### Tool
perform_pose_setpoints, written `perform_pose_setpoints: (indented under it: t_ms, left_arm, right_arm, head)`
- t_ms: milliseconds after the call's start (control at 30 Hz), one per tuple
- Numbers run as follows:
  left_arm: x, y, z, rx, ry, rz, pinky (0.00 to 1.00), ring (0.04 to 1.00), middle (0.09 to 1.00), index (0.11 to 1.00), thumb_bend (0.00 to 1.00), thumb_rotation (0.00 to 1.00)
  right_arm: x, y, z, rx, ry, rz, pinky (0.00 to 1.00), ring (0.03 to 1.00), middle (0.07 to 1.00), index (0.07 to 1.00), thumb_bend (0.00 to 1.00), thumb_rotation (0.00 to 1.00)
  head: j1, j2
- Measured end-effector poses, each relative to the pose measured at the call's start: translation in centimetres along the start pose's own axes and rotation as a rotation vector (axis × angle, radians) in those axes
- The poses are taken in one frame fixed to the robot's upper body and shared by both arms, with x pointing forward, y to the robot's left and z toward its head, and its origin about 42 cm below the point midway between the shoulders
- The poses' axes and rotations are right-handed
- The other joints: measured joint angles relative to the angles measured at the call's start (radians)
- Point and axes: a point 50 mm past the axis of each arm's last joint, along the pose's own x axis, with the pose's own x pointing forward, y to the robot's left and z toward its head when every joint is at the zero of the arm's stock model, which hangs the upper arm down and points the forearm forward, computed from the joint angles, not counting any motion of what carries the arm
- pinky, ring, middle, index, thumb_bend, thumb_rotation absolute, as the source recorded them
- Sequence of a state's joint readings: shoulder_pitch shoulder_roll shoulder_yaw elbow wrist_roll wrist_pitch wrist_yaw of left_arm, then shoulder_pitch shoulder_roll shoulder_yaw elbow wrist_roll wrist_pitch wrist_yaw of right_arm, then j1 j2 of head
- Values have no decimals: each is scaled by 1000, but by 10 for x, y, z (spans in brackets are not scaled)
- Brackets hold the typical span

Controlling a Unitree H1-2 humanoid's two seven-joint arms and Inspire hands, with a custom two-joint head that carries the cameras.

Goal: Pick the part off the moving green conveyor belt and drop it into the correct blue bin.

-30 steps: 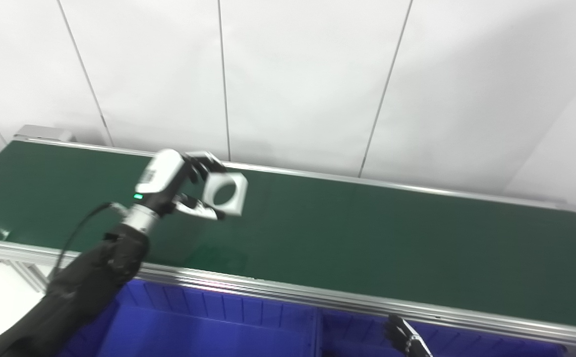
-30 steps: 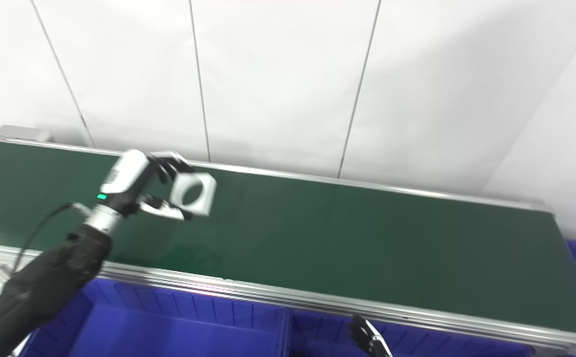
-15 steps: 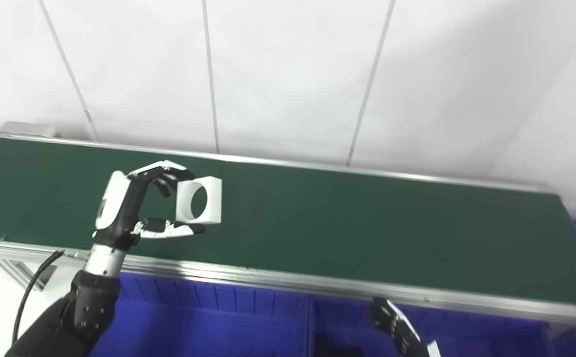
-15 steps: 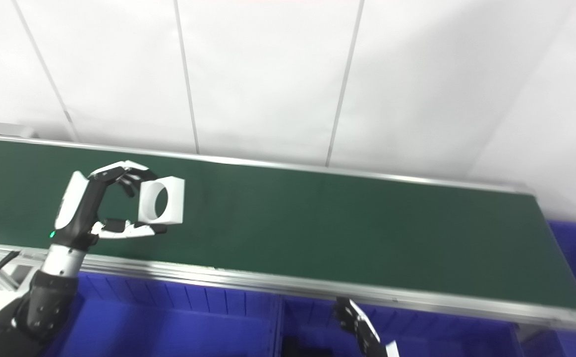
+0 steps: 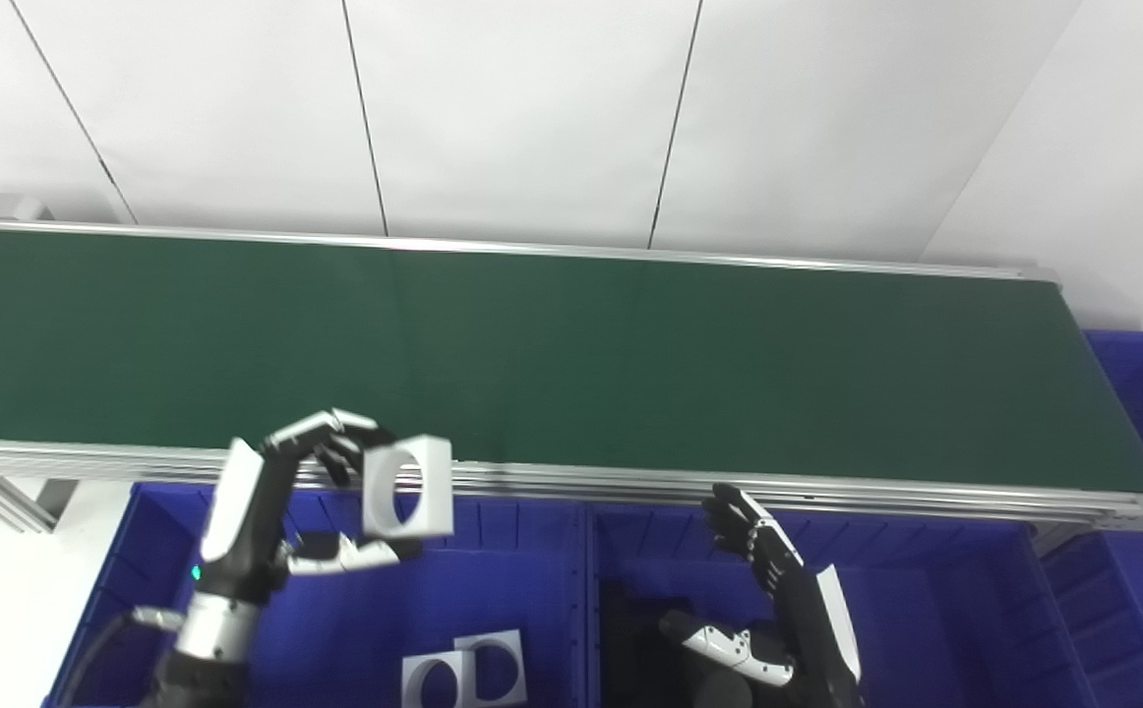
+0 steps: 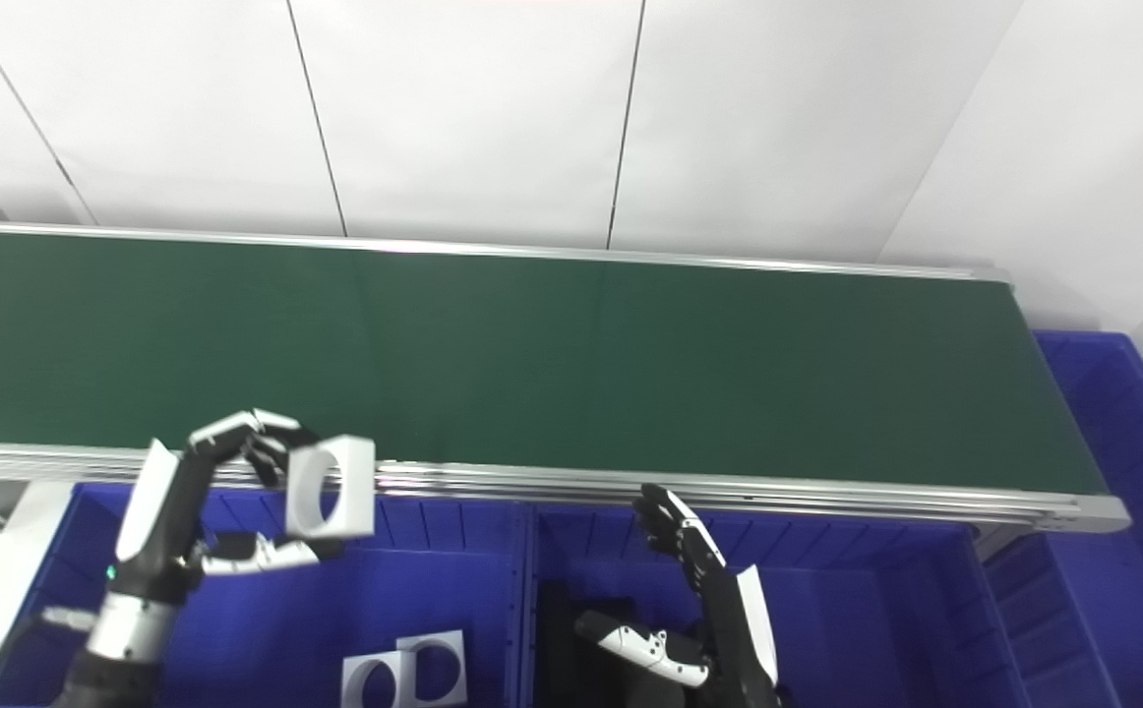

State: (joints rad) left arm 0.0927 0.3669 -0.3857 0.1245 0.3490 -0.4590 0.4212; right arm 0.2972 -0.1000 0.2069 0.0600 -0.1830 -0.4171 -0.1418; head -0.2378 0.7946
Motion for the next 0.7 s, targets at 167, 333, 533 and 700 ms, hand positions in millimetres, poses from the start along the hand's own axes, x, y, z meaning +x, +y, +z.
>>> perform_pose_setpoints:
  t_ms: [167, 333, 533, 700]
  left_arm:
    - [-16, -22, -8, 1, 62, -94, 331, 445, 517, 502, 472, 0]
    - [-36, -38, -33, 29, 170, -179, 310, 427, 507, 532, 469, 0]
    - [-44, -57, -44, 87, 226, -301, 663, 702, 662, 491, 509, 27]
    - [-40, -61, -52, 154, 280, -414, 804, 863, 856, 827, 775, 176]
  right_arm:
    - [1, 1, 1, 3, -5, 2, 760, 801, 821, 853, 831, 346]
    - [0, -1, 3, 5, -7, -6, 769, 804, 825, 859, 829, 346]
    - [-1, 0, 3, 7, -6, -2, 780, 809, 824, 854, 835, 345]
    - [-1, 0, 3, 6, -5, -6, 770, 804, 825, 858, 836, 352]
  head:
    - [14, 2]
    - [20, 5]
    - [26, 8]
    - [28, 6]
